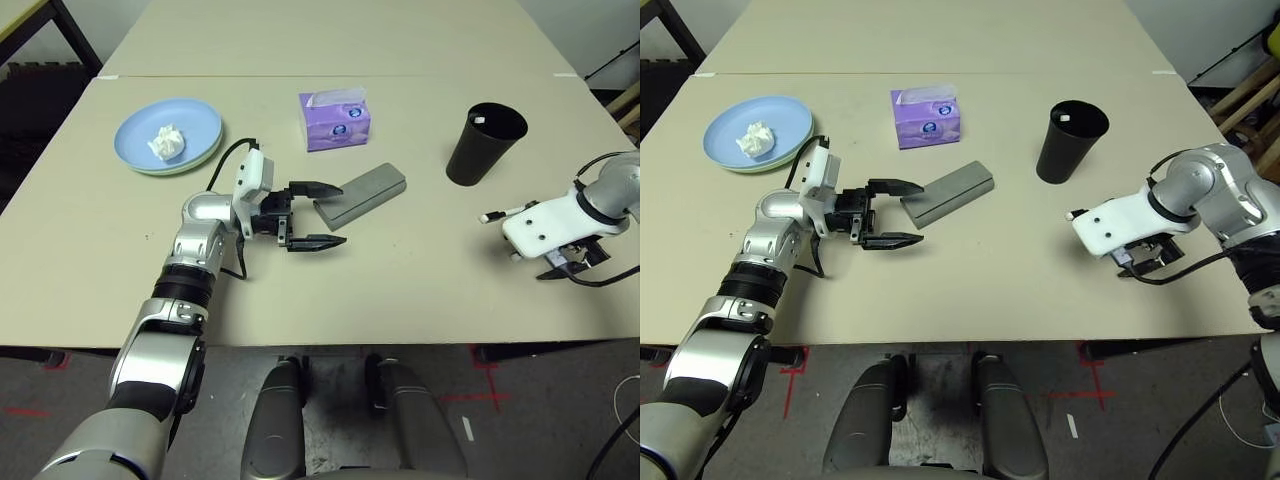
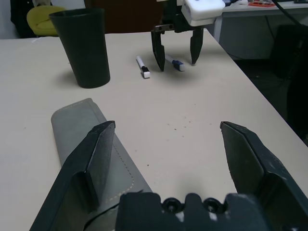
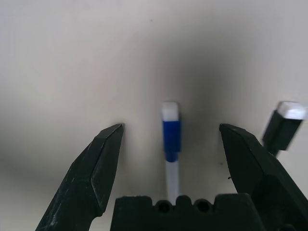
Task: Organize and tidy the items on the table.
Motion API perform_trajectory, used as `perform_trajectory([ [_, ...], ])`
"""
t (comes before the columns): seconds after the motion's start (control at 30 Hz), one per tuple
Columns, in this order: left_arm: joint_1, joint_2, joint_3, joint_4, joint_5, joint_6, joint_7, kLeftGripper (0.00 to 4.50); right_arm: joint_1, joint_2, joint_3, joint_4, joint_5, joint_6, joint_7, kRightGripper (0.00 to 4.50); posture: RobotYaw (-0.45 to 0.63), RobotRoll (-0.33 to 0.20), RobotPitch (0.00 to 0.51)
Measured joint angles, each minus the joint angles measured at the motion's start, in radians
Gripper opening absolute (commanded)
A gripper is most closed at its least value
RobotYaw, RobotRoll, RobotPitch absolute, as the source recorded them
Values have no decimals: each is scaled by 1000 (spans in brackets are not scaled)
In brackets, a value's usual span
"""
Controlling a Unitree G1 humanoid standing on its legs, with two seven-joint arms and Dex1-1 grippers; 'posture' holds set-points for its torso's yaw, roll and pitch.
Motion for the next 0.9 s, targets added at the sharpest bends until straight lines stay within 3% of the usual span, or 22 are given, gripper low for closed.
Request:
perform_trajectory([
  [0.23,6,4,0,-4,0,8,3,4452,-19,11,4,34,-16,-52,3,4500,90,0,257],
  [0.33,6,4,0,-5,0,8,8,4500,-22,14,3,41,-16,-61,4,3901,90,0,256],
  [0.63,6,6,0,-5,0,8,12,4500,-8,16,5,-3,13,-38,29,503,85,0,249],
  [0.67,6,6,0,-5,0,8,12,4500,-7,10,8,-13,24,-29,29,297,84,0,248],
  [0.9,5,6,0,-3,0,7,12,4500,-3,-41,64,-101,162,105,36,297,77,0,239],
])
